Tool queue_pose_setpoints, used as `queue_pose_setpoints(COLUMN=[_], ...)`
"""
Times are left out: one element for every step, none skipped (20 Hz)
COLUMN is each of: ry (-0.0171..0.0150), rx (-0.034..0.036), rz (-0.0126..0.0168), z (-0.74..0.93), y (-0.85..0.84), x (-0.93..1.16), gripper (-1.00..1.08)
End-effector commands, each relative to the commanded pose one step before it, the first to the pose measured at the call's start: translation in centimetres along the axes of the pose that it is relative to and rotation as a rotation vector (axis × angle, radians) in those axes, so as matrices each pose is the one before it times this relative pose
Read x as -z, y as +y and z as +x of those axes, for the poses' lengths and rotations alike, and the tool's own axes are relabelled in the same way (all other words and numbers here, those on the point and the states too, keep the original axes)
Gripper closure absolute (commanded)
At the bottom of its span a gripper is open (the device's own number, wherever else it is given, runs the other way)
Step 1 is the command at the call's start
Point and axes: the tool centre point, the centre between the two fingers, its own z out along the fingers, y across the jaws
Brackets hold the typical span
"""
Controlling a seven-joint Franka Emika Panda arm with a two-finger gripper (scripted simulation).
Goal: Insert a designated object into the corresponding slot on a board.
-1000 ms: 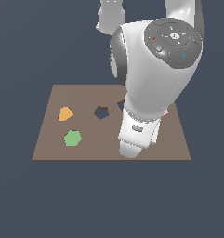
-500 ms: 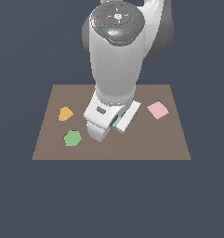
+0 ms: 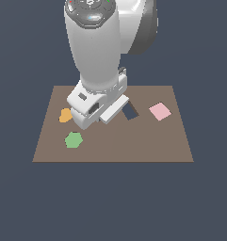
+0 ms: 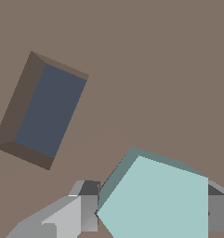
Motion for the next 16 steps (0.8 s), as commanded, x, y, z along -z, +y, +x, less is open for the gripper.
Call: queue_pose_setpoints(ry=[0.00056,0.00000,0.00000,0.00000,-0.00050,0.00000,-0.00002,-0.00002,-0.00002,-0.00002,0.00000,-0.00003,0.00000,0.00000,0.00000,0.00000], rx=[-0.01614,-0.00316,-0.00183,-0.00069,0.00330,0.00000,-0.00047,-0.00047,-0.00047,-0.00047,0.00000,-0.00047,0.00000,0.00000,0.00000,0.00000], rz=[-0.00003,0.00006,0.00004,0.00001,0.00021,0.00000,-0.00012,-0.00012,-0.00012,-0.00012,0.00000,-0.00012,0.00000,0.00000,0.00000,0.00000], z=[-0.519,-0.109,-0.063,-0.025,0.085,0.002,-0.017,-0.015,-0.013,-0.016,0.003,-0.021,0.000,0.000,0.000,0.000], y=[-0.093,-0.014,-0.009,0.000,0.034,-0.006,-0.001,-0.013,-0.022,-0.014,-0.019,0.011,0.000,0.000,0.000,0.000], x=[0.048,0.005,0.003,0.001,-0.027,-0.041,-0.118,-0.199,-0.260,-0.199,-0.122,-0.036,0.000,0.000,0.000,0.000], gripper=[1.08,1.08,1.08,1.08,1.08,1.08,1.08,1.08,1.08,1.08,1.08,1.08,-0.92,-0.92,-0.92,-0.92])
